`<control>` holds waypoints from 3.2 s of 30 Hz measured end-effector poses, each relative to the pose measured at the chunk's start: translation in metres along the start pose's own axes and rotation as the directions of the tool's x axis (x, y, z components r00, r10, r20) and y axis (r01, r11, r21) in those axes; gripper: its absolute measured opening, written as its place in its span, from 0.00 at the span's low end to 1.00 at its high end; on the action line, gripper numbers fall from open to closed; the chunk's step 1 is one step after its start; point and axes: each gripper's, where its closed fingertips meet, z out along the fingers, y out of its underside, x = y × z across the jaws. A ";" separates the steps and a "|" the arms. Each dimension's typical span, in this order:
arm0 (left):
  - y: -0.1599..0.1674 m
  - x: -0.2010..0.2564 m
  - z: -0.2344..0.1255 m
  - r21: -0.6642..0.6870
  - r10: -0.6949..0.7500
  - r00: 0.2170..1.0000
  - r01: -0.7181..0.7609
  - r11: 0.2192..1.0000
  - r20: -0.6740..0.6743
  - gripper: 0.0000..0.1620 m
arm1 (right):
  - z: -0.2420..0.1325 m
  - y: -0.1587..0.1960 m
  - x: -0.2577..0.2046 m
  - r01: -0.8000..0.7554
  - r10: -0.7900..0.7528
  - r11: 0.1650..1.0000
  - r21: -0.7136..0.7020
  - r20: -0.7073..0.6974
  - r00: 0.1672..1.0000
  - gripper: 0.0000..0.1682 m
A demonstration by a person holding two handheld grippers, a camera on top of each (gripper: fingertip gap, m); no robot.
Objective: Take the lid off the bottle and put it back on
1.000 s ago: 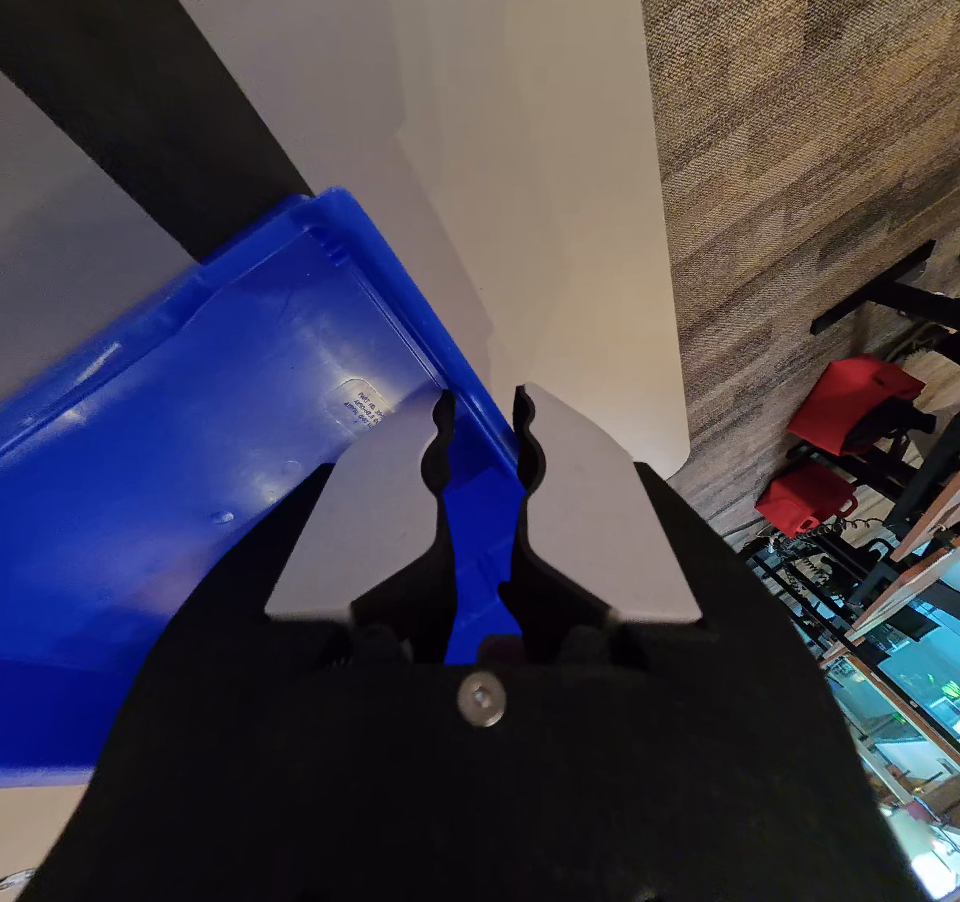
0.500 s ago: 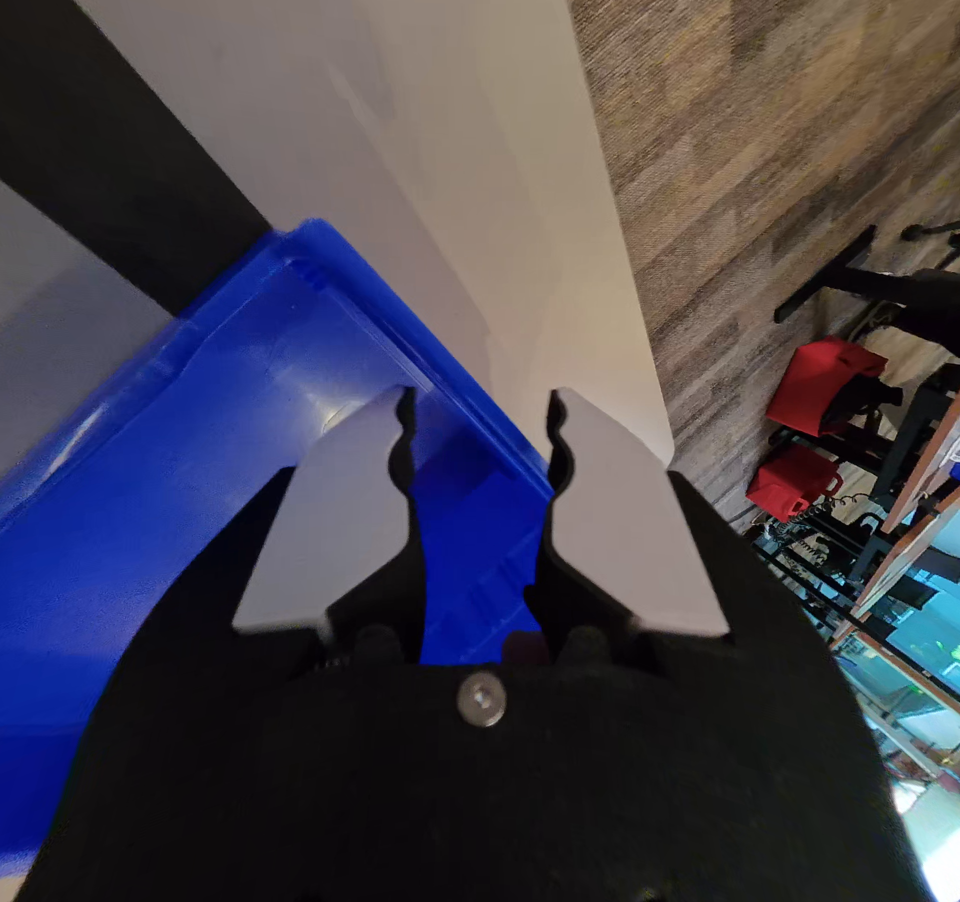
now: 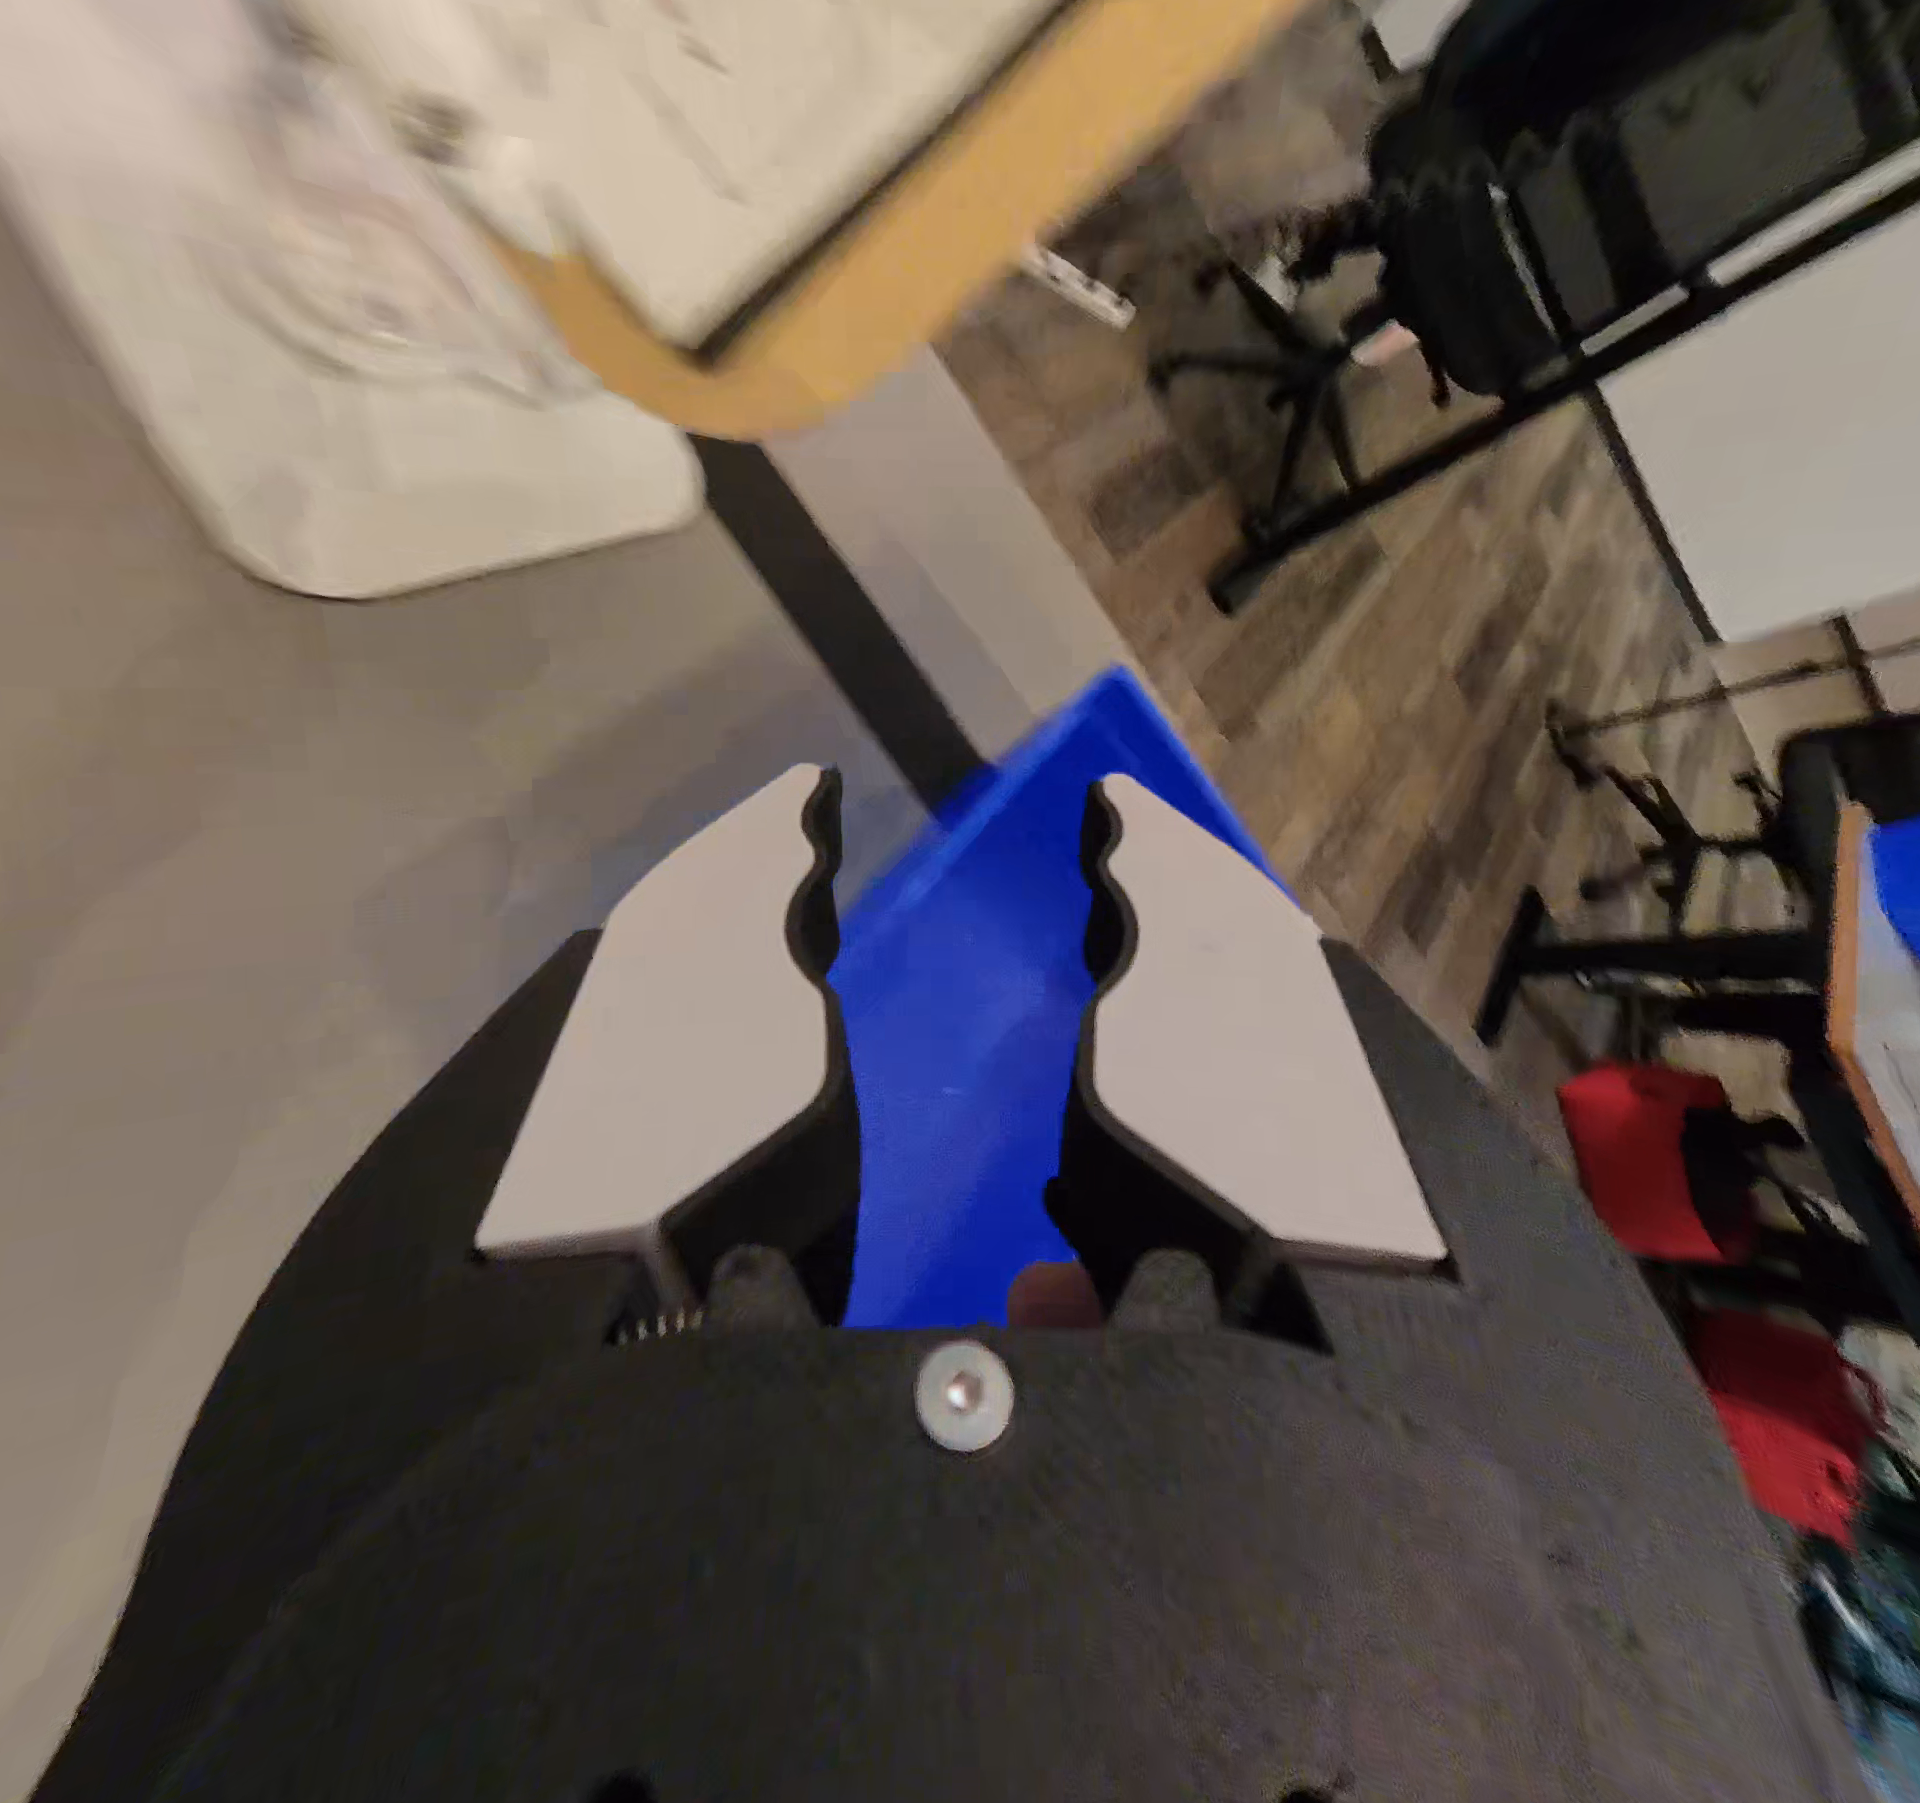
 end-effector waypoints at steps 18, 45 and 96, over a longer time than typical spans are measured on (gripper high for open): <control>0.032 0.233 0.105 -0.087 -0.123 0.949 0.102 0.991 -0.292 0.63 | 0.082 0.011 -0.258 -0.277 0.247 0.961 0.003 0.438 0.864 0.60; 0.066 -0.057 0.023 -0.155 -0.412 0.902 0.428 0.890 0.125 0.56 | 0.087 0.022 -0.283 -0.211 0.202 0.977 -0.043 0.524 0.827 0.60; -0.085 0.271 0.003 0.538 0.065 0.874 0.236 0.809 -0.481 0.56 | -0.062 -0.125 -0.243 -0.594 -0.003 0.649 0.475 0.783 0.623 0.59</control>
